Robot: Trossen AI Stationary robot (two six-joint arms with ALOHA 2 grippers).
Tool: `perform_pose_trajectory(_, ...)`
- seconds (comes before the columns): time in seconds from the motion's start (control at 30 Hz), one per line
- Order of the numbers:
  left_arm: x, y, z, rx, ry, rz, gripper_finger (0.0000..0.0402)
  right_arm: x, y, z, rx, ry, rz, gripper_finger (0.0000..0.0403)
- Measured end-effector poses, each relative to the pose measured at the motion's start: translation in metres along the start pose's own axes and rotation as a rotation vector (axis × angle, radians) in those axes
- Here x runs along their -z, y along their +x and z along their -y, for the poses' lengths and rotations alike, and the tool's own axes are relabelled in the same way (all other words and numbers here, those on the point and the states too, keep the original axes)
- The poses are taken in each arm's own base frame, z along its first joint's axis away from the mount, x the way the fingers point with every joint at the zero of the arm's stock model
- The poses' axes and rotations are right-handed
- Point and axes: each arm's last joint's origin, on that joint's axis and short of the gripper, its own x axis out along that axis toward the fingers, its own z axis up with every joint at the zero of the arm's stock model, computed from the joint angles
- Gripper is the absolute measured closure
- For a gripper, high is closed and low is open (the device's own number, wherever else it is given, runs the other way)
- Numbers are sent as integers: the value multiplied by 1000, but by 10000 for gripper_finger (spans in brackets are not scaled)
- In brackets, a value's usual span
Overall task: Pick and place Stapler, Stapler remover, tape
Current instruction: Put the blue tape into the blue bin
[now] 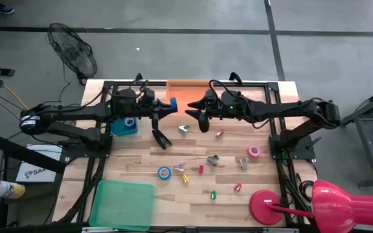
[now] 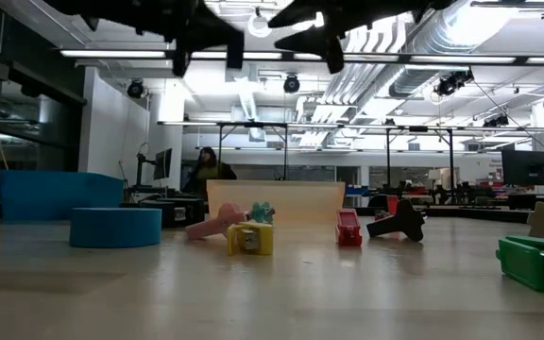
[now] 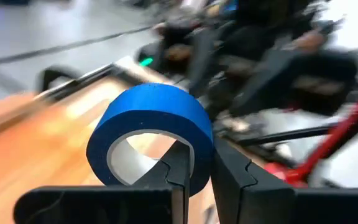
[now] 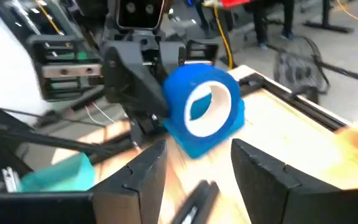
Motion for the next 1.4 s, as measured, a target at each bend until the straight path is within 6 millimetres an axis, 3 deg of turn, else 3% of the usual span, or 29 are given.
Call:
perform_pose_trajectory(0.2,13,-6,-14,-271,-81,-85,369,1,-14,2,75,-6,-82,232)
perform_pose_trajectory(0.43,26,-15,-35,-492,-213,-201,369,7,-15,4,105,19,-138,234)
perform_pose_trajectory(0.77,30,-31,-65,-709,-345,-281,369,10,-15,5,116,42,-165,234)
perform_pose_trajectory(1.4,28,-69,-116,-1066,-430,-374,364,11,-15,6,122,52,-175,233)
